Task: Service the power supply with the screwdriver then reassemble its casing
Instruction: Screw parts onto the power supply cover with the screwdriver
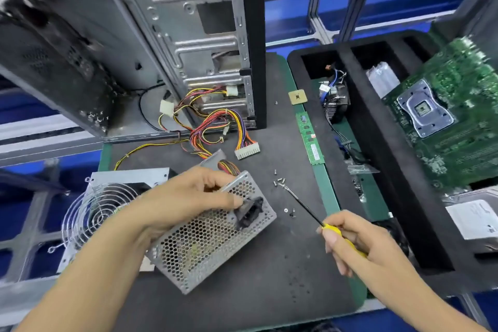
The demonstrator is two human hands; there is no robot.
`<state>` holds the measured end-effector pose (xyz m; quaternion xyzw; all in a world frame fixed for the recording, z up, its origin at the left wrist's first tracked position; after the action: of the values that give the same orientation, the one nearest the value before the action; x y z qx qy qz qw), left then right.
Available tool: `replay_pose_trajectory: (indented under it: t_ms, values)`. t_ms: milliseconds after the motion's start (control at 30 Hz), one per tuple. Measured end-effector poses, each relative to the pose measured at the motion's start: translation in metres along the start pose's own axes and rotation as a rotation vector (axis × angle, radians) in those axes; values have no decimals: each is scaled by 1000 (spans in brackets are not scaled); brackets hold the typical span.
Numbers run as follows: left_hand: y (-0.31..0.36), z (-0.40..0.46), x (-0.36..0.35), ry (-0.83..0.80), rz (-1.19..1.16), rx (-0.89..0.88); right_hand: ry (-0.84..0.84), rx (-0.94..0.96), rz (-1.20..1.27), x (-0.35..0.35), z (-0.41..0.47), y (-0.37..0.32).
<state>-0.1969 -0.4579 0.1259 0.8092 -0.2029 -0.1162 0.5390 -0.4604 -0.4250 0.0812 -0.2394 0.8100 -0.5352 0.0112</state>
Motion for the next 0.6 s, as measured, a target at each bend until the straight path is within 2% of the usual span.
replay_pose_trajectory:
  t_ms: [133,267,600]
  values:
    - [15,4,12,-101,36,9,18,16,-7,-4,12,-11]
    - [18,12,22,-129,151,7,22,41,-53,-10,16,-21]
    - [14,20,31,-171,-12,104,46,48,-180,-2,-4,-55]
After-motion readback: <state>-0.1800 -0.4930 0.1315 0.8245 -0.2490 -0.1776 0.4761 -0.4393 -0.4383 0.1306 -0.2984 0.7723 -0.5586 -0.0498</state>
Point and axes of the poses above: each hand's wrist, its own z-axis towards the middle knuckle, its own x-axis out of the back of the hand, y = z × x, the point moved 3 cm from there along z, towards the middle knuckle, and after that the axes turned 11 degrees about -x, right-handed, at the moved point
